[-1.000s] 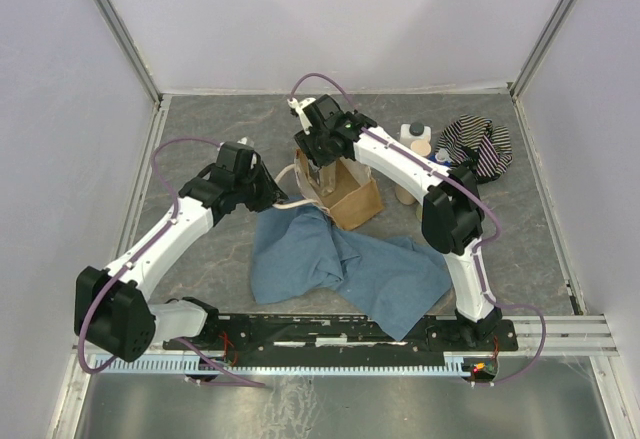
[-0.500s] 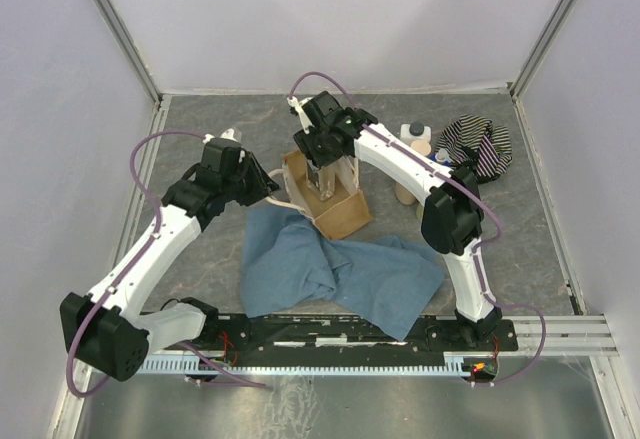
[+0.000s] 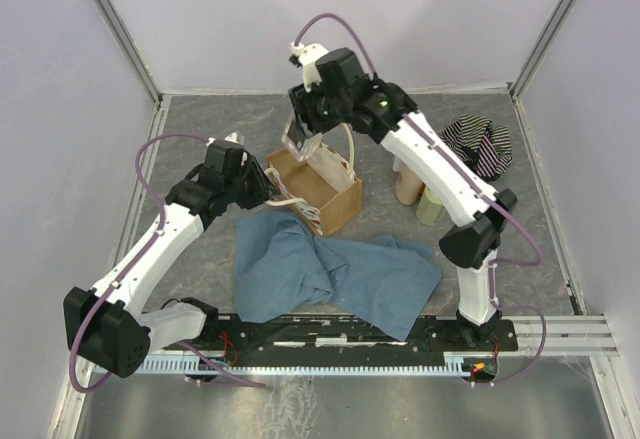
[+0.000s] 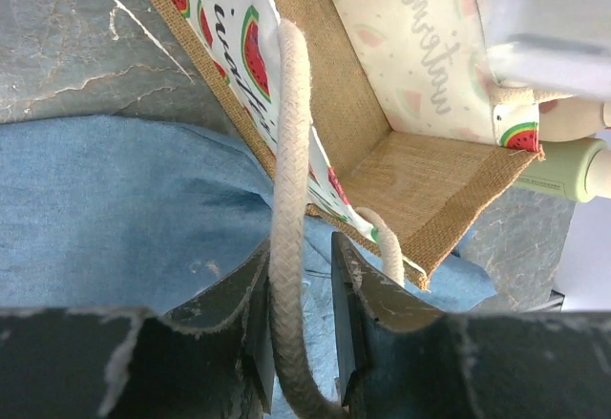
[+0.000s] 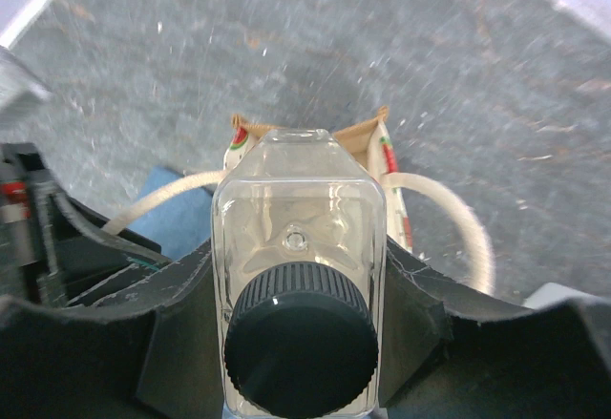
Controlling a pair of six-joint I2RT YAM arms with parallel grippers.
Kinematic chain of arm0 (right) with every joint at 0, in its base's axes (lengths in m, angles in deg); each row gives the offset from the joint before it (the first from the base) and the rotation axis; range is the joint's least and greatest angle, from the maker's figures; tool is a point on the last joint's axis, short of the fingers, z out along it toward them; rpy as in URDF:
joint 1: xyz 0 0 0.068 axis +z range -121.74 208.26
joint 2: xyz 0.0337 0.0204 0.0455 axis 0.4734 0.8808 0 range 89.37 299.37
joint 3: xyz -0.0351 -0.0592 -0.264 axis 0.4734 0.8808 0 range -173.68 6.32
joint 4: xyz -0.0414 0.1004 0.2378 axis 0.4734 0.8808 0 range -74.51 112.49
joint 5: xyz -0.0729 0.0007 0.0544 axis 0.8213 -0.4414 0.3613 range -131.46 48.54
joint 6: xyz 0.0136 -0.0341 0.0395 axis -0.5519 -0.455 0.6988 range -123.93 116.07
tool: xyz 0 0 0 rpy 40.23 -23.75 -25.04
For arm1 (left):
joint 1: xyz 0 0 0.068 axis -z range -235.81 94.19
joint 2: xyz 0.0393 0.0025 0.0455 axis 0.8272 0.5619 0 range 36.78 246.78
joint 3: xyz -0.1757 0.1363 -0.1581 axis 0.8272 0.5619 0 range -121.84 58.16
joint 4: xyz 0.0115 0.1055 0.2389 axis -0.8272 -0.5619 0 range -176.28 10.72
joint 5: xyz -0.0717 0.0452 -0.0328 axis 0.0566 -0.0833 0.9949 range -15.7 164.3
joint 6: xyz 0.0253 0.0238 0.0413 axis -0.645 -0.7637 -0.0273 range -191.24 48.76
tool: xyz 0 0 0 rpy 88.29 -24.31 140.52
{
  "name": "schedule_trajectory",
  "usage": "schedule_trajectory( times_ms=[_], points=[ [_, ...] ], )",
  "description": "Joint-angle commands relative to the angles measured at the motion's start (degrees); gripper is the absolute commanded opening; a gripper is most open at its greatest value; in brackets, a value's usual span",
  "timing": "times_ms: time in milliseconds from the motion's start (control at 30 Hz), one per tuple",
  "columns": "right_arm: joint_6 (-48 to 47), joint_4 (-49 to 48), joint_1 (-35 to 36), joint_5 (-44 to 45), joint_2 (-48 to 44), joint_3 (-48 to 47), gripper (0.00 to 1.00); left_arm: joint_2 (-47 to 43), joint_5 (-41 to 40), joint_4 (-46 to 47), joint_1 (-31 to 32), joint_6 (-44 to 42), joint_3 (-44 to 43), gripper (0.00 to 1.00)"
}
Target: Take the personal care products out of the canvas bag
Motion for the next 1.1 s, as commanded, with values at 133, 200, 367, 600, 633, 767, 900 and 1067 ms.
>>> schedule_trajectory(
  times_ms=[133,200,367,600,633,767,900,1067],
  points=[
    [-3.77,-11.45,-1.5,15.06,-12.55,-6.99,0.43,0.34,2.88,4.57,-0.29,0.95,0.95,0.33],
    [-3.64,-12.76,-2.97,15.83,-13.34,-5.8,0.43,0.39,3.36,4.63,-0.3,1.13,1.03,0.33],
    [-0.23,-16.41,-10.08,14.62,-14.07,-1.29,0.44,-0.27,3.18,4.47,-0.23,1.24,1.28,0.33],
    [2.96,-17.14,-16.48,11.55,-13.74,6.66,0.43,-0.43,2.9,3.93,-0.22,1.05,1.63,0.33],
    [2.94,-17.18,-17.02,11.52,-13.68,7.85,0.43,-0.29,3.01,3.93,-0.23,0.98,1.61,0.33],
    [2.82,-17.33,-18.82,11.34,-13.27,12.83,0.44,-0.03,3.06,4.07,-0.27,0.96,1.63,0.33],
    [2.62,-16.6,-19.51,11.48,-11.84,15.31,0.44,0.39,3.5,4.24,-0.18,1.04,1.75,0.33],
    [2.77,-15.06,-19.76,10.63,-8.87,16.78,0.44,0.35,3.64,4.36,-0.25,1.14,2.19,0.33]
  ],
)
